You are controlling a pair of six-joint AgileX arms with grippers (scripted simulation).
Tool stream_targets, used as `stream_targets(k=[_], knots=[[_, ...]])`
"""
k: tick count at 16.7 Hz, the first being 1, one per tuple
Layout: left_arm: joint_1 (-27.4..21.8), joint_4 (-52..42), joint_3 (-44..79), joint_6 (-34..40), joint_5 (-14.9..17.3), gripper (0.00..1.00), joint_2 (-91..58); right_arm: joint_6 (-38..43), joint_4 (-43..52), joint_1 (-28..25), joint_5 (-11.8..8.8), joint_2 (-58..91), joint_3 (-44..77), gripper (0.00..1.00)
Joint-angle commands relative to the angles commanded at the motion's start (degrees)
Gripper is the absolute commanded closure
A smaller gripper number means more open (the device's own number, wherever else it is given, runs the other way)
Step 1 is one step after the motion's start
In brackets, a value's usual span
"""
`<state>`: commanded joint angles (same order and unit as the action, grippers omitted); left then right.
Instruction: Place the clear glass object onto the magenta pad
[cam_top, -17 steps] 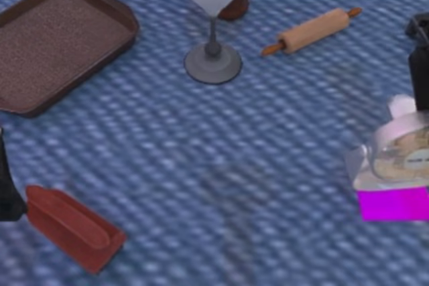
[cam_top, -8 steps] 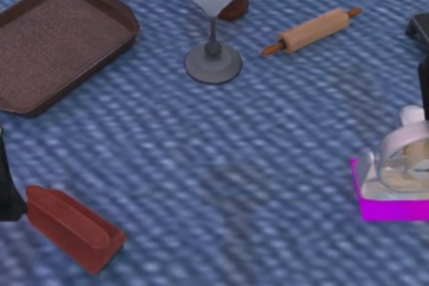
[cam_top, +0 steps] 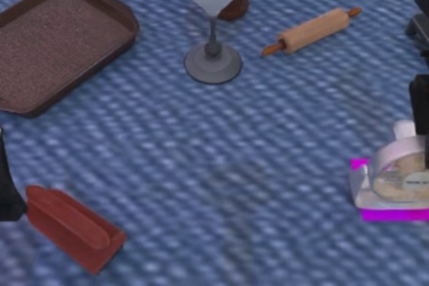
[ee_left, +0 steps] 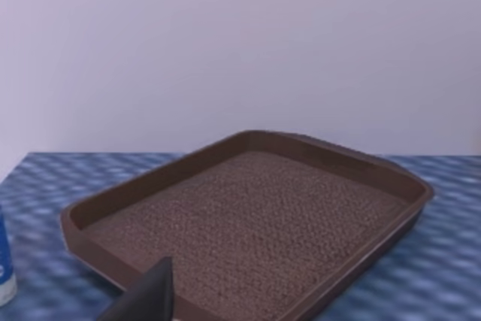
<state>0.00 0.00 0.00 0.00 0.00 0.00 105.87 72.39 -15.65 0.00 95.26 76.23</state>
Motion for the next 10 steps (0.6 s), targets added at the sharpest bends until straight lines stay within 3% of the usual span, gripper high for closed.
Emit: stream_targets(k=[2, 10], knots=[[0.0, 0.0, 0.0, 0.0, 0.0, 0.00, 0.0, 0.0, 0.0, 0.0, 0.0, 0.0, 0.0, 1.00], [0.0, 0.0, 0.0, 0.0, 0.0, 0.00, 0.0, 0.0, 0.0, 0.0, 0.0, 0.0, 0.0, 0.40]])
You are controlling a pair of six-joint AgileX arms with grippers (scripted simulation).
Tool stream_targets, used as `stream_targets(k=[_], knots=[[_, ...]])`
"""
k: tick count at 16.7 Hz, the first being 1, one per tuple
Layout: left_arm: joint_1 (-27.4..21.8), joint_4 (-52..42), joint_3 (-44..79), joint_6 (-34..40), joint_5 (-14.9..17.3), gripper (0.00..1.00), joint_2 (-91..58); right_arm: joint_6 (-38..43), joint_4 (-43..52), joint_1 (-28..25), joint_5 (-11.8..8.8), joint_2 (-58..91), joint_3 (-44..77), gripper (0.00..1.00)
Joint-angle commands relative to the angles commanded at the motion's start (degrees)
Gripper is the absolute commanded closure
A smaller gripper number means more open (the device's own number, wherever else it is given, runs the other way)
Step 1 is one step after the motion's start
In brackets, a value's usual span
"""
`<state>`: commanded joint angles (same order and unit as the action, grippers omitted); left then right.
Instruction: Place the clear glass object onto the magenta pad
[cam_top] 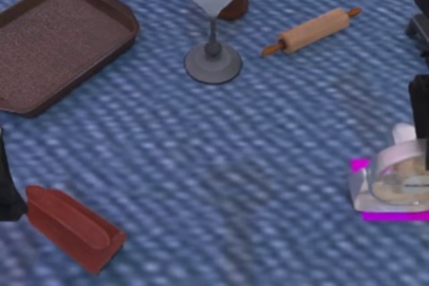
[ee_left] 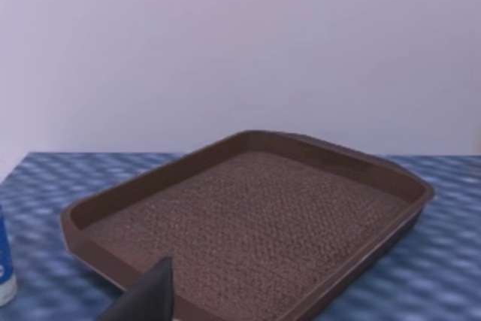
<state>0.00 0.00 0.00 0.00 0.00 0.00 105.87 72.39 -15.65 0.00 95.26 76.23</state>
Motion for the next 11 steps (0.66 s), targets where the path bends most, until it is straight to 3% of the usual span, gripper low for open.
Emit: stream_targets(k=[5, 11], knots=[[0.0, 0.0, 0.0, 0.0, 0.0, 0.00, 0.0, 0.0, 0.0, 0.0, 0.0, 0.0, 0.0, 0.02], [0.0, 0.0, 0.0, 0.0, 0.0, 0.00, 0.0, 0.0, 0.0, 0.0, 0.0, 0.0, 0.0, 0.00]])
